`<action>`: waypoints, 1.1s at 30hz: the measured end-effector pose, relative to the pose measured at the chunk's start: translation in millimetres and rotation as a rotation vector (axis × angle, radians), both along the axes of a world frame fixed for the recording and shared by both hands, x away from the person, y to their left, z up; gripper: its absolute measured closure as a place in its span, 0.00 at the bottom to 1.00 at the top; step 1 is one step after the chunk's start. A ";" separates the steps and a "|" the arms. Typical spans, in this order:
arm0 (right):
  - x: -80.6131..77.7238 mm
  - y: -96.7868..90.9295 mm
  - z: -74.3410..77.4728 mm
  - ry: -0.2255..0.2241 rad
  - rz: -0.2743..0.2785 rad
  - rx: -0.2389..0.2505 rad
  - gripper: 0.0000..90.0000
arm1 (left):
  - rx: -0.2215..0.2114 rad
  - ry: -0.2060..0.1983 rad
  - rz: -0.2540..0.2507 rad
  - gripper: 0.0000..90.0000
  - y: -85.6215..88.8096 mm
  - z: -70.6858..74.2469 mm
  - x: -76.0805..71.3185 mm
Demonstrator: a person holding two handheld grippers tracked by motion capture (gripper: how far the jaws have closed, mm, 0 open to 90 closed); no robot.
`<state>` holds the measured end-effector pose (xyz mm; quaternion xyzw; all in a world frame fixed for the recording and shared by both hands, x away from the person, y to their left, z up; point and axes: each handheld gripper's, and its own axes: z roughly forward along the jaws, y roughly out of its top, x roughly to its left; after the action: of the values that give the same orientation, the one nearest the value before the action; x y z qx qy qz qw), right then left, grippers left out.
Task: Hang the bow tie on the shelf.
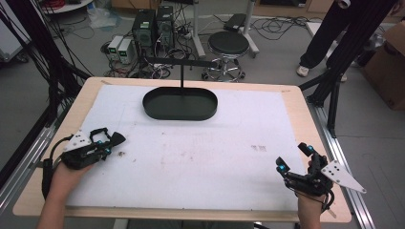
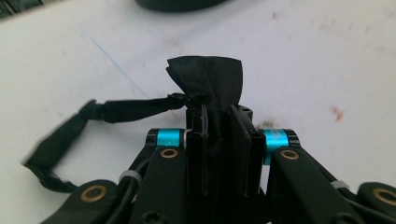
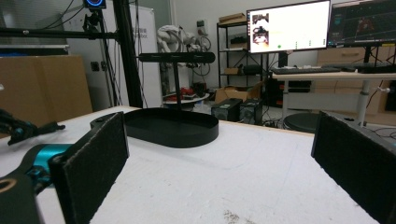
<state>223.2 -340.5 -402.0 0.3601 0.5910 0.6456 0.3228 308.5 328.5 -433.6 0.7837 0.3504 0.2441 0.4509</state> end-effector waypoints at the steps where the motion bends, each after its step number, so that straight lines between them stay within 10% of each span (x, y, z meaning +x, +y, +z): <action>1: -0.4 -0.2 0.0 0.005 -0.002 0.004 0.03 | -0.024 -0.020 0.008 0.86 0.8 5.4 -1.1; 11: 0.6 2.5 0.2 0.003 0.004 -0.006 0.03 | -0.195 -0.224 0.029 0.86 -3.9 47.0 -10.8; 33: 1.6 2.6 0.7 0.001 0.006 -0.006 0.03 | -0.280 -0.283 -0.078 0.86 -47.5 102.6 18.1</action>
<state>224.8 -338.0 -401.3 0.3575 0.5942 0.6447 0.3218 326.6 281.0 -331.0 0.6842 0.2835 0.2829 0.6095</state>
